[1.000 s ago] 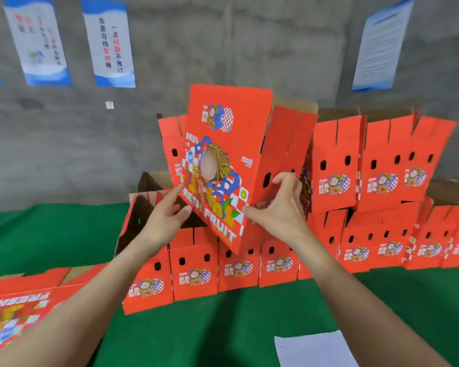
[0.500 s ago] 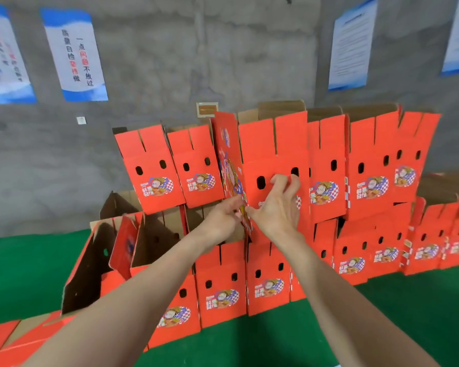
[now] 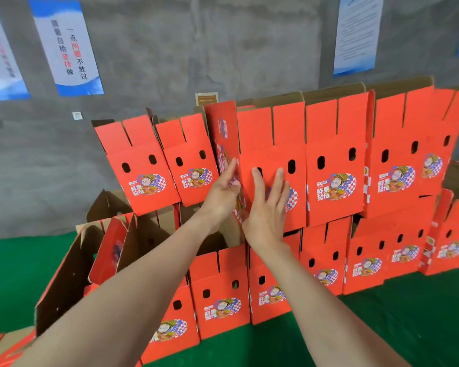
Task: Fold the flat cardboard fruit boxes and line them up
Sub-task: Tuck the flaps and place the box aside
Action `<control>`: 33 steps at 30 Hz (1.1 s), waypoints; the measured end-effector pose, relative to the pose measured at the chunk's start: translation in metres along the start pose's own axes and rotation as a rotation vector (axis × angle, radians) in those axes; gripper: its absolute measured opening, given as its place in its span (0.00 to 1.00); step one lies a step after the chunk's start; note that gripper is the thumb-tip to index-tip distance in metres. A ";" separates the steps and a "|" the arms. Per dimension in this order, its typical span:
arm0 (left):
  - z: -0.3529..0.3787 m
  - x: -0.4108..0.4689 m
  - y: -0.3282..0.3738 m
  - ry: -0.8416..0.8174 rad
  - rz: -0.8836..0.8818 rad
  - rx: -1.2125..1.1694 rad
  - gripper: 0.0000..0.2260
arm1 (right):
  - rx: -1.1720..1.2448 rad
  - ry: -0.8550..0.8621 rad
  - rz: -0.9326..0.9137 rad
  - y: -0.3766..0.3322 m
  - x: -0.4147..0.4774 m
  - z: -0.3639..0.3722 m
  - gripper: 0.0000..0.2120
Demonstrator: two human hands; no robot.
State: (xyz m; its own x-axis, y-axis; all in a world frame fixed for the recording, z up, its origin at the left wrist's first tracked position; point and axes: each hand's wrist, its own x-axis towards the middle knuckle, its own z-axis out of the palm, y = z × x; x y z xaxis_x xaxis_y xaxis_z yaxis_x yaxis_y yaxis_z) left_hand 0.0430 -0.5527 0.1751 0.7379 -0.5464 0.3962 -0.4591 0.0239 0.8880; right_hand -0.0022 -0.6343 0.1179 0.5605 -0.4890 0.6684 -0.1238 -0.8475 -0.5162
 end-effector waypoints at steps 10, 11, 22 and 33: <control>-0.007 -0.002 0.008 -0.004 -0.086 0.020 0.20 | -0.008 0.005 -0.087 -0.006 -0.002 0.006 0.45; -0.008 -0.006 0.011 -0.020 -0.106 0.029 0.20 | -0.015 -0.027 -0.092 -0.006 -0.003 0.005 0.43; -0.092 -0.100 0.038 0.021 -0.123 0.152 0.18 | 0.299 0.036 -0.140 -0.064 -0.019 -0.034 0.29; -0.376 -0.378 -0.099 0.899 -0.523 0.472 0.12 | 0.476 -0.365 -0.430 -0.160 -0.154 0.009 0.06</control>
State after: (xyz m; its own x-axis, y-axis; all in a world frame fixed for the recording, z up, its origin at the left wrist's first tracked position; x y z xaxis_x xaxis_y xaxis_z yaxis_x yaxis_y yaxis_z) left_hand -0.0044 -0.0336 0.0252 0.8930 0.4050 0.1964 0.0085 -0.4514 0.8923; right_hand -0.0613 -0.4212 0.0927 0.7268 0.0361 0.6859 0.4901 -0.7270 -0.4810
